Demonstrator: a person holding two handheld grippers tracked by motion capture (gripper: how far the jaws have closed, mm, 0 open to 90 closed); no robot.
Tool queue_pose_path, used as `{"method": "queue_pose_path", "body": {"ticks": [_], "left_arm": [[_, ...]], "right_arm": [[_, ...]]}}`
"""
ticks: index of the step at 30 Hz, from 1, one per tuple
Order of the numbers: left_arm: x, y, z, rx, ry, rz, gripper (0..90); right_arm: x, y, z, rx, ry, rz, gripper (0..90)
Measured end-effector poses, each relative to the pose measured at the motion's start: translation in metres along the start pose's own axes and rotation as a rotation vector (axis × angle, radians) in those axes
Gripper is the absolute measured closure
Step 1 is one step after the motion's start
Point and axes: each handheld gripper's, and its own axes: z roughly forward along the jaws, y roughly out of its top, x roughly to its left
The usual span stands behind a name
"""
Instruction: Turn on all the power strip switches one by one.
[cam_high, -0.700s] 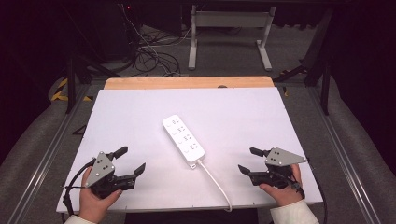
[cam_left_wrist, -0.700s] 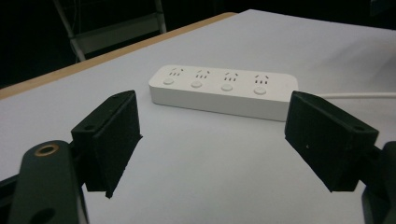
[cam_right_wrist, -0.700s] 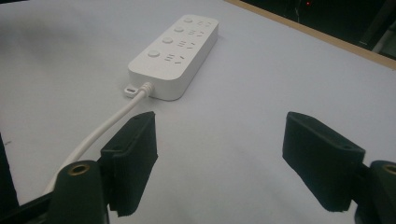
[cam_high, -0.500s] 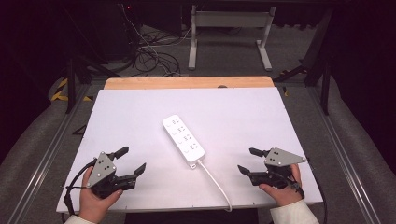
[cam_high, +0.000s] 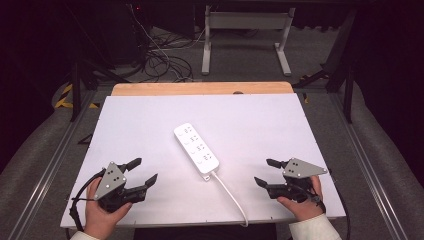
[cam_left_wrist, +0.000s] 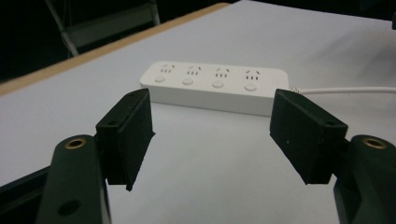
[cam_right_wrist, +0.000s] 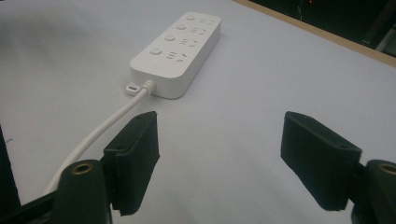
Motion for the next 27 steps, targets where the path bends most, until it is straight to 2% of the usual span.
{"method": "queue_pose_path", "body": {"ticks": [1,7,12,17,27], "left_arm": [[0.000,0.002,0.001,0.015,-0.018,-0.019,32.6],[0.000,0.008,0.002,0.007,-0.023,-0.008,39.1],[0.000,0.017,0.009,0.003,-0.062,-0.012,43.8],[-0.003,0.029,0.022,0.014,-0.093,-0.001,43.3],[-0.007,0.042,0.038,0.019,-0.106,0.016,43.0]], "right_arm": [[0.000,0.000,0.000,0.000,0.000,0.001,28.4],[0.000,0.000,0.001,0.003,0.005,0.002,28.7],[0.000,0.000,0.001,0.006,0.009,0.002,28.9],[0.000,0.000,0.001,0.008,0.015,0.001,29.0],[0.000,-0.001,0.001,0.006,0.023,0.003,29.1]]}}
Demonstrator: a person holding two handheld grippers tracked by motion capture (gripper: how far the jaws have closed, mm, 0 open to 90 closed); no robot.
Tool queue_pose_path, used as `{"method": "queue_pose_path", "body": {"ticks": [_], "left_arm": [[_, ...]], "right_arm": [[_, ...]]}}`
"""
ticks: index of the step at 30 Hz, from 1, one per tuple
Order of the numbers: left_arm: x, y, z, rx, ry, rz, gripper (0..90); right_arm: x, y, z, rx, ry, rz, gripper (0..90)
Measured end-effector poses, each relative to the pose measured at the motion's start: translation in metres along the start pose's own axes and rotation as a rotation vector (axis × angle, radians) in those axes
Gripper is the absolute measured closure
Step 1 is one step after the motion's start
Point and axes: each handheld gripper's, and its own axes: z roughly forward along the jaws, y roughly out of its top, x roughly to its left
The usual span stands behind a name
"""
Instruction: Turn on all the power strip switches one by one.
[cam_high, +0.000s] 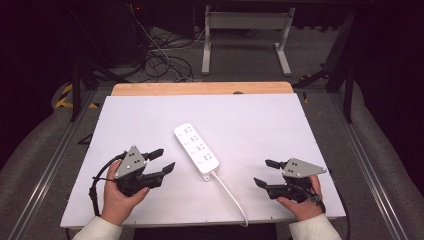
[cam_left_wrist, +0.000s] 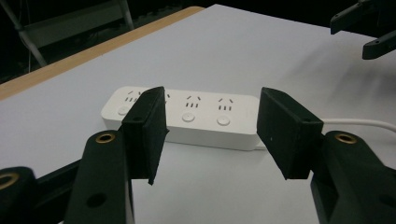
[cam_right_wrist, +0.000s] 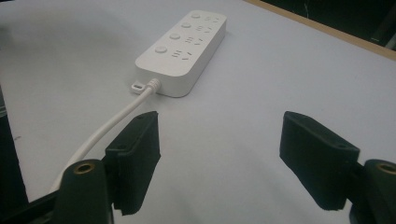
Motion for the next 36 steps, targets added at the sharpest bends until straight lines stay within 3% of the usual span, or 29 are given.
{"method": "queue_pose_path", "body": {"ticks": [15,17,19,20,22,25,33,36], "left_arm": [[-0.001,0.015,0.022,0.035,-0.032,0.013,46.9],[-0.001,0.017,0.025,0.051,-0.049,0.006,60.9],[0.000,0.018,0.029,0.057,-0.060,-0.009,64.3],[0.001,0.019,0.031,0.062,-0.072,-0.013,72.2],[0.003,0.020,0.034,0.070,-0.079,-0.022,79.4],[0.003,0.021,0.039,0.071,-0.065,-0.028,88.1],[0.000,0.024,0.059,0.103,-0.057,-0.014,89.7],[-0.002,0.024,0.068,0.128,-0.073,-0.020,89.7]], "right_arm": [[0.000,0.000,0.001,0.002,0.006,0.005,29.4],[0.000,0.000,0.001,0.003,0.008,0.002,29.5],[0.000,-0.001,0.001,0.002,0.007,0.001,29.6],[0.000,-0.001,0.001,0.003,0.009,0.001,29.6],[0.000,-0.001,0.001,0.003,0.010,-0.001,29.8],[0.000,-0.001,0.001,0.003,0.011,-0.002,29.8],[0.000,-0.001,0.001,0.003,0.014,-0.003,30.0],[0.000,-0.001,0.001,0.004,0.014,-0.003,30.0]]}}
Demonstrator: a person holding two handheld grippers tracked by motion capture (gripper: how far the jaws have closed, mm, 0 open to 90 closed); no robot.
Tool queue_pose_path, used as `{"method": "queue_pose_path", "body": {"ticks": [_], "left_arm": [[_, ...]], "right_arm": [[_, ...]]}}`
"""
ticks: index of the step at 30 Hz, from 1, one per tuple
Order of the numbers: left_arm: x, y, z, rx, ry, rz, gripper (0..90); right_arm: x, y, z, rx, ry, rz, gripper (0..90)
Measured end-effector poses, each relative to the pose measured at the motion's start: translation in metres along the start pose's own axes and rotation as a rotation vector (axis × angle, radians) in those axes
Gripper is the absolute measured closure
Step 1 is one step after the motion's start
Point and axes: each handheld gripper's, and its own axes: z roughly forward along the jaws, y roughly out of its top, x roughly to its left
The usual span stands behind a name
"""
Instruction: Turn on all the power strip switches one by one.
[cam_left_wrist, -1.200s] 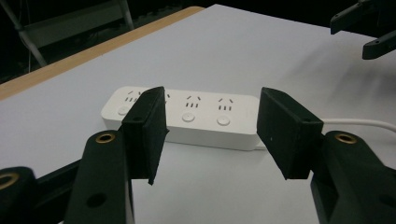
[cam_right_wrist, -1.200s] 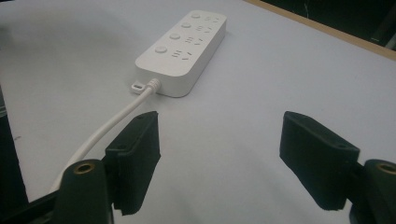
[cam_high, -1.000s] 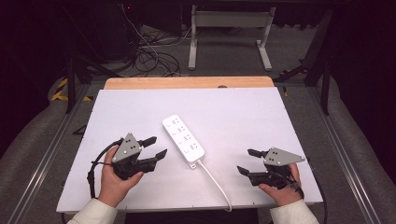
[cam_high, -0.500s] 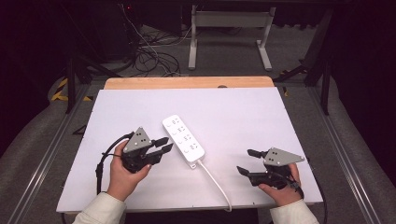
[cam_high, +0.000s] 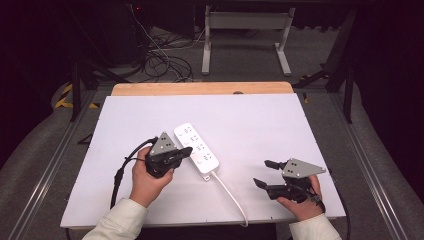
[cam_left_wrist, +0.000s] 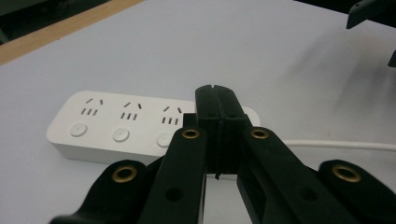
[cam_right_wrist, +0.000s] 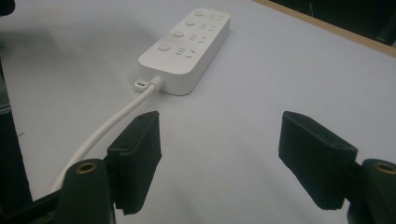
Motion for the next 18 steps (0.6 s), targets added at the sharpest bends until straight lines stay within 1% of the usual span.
{"method": "queue_pose_path", "body": {"ticks": [2,7,8,10,13,15,16,17,18], "left_arm": [[0.000,0.000,0.006,0.017,0.000,0.009,89.8],[0.000,-0.001,0.019,0.047,-0.017,0.006,89.8],[0.001,-0.002,0.021,0.051,-0.014,0.010,89.8],[0.001,-0.003,0.026,0.061,-0.026,-0.001,89.8],[0.001,-0.004,0.032,0.078,-0.035,0.006,89.8],[0.000,-0.005,0.036,0.090,-0.040,0.001,89.8],[0.001,-0.005,0.037,0.096,-0.038,0.006,89.8],[0.000,-0.006,0.039,0.101,-0.046,-0.004,89.8],[0.001,-0.006,0.042,0.112,-0.048,0.001,89.8]], "right_arm": [[0.000,0.000,0.000,0.000,0.001,0.000,30.1],[0.000,0.000,0.000,0.000,0.002,-0.001,30.2],[0.000,0.000,0.000,0.000,0.003,-0.001,30.3],[0.000,0.000,0.000,0.000,0.004,-0.002,30.3],[0.000,0.000,0.000,0.000,0.005,-0.003,30.4],[0.000,0.000,0.000,-0.001,0.006,-0.003,30.4],[0.000,0.000,0.000,-0.001,0.006,-0.003,30.4],[0.000,0.000,0.000,0.000,0.006,-0.003,30.5],[0.000,0.000,0.000,0.001,0.007,-0.003,30.5]]}}
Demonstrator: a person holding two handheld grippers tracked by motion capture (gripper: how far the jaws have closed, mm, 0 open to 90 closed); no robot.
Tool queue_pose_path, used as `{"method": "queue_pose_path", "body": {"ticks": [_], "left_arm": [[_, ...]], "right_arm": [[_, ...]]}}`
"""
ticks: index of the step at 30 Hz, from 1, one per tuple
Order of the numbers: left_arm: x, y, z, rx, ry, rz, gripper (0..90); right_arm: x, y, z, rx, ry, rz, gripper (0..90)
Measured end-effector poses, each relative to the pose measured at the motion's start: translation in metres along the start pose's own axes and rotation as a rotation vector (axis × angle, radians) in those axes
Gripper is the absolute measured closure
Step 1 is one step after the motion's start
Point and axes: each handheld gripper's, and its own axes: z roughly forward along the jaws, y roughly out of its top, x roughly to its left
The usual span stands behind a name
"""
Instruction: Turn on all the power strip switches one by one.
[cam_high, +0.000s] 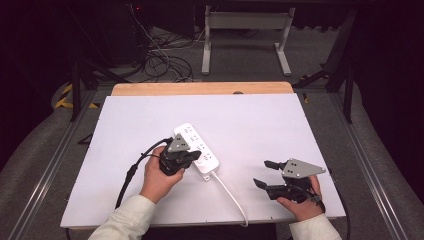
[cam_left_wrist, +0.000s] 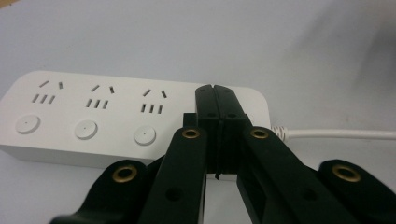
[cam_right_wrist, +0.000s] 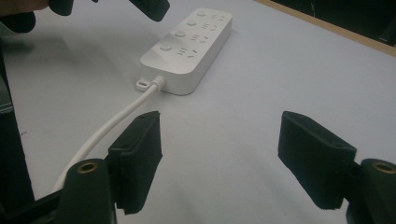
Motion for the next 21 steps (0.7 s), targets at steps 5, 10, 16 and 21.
{"method": "queue_pose_path", "body": {"ticks": [5,10,16,21], "left_arm": [[0.001,-0.001,0.006,0.023,-0.004,-0.003,89.8],[0.002,-0.003,0.012,0.064,-0.028,-0.003,89.8],[0.002,-0.004,0.017,0.083,-0.028,-0.004,89.8],[0.002,-0.005,0.021,0.088,-0.032,-0.007,89.8]], "right_arm": [[0.000,0.000,0.000,0.001,0.002,0.001,30.5],[0.000,0.000,0.001,0.001,0.007,0.003,30.6],[0.000,-0.001,0.001,0.003,0.013,0.003,30.5],[0.000,-0.001,0.002,0.007,0.019,0.005,30.5]]}}
